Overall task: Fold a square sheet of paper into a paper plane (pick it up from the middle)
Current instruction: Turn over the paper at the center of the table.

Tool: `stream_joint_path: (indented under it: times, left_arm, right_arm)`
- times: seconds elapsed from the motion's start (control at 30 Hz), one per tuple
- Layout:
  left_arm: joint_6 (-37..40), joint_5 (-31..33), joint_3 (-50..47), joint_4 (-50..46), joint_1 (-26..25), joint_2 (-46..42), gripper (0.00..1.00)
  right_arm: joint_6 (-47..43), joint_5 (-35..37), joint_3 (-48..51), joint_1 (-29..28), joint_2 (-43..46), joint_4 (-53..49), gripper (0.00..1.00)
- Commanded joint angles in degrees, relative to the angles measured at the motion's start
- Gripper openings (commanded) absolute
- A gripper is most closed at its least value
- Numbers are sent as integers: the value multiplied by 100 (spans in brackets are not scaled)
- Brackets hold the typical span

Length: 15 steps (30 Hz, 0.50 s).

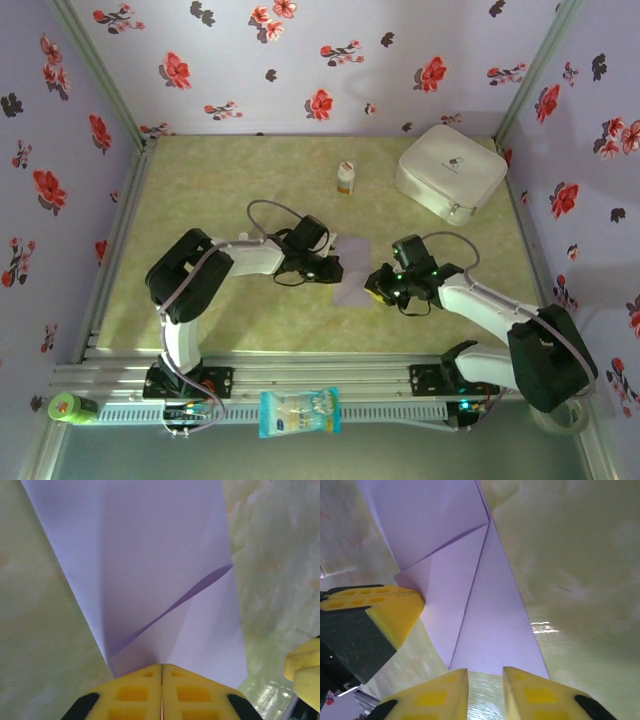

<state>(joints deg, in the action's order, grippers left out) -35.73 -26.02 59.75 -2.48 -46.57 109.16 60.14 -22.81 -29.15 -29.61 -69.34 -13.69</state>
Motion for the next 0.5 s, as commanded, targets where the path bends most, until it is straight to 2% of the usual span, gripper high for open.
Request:
stream_joint_path:
  times: [0.0, 0.13, 0.47]
  left_arm:
    - [220, 104, 60, -156, 37, 134, 7]
    - [139, 145, -47, -109, 41, 223, 6]
    - [-234, 274, -583, 300, 23, 35, 5]
  right_arm:
    - [335, 66, 65, -63, -151, 290, 30]
    - [279, 101, -64, -132, -420, 84, 34]
    - [147, 170, -189, -221, -856, 128, 35]
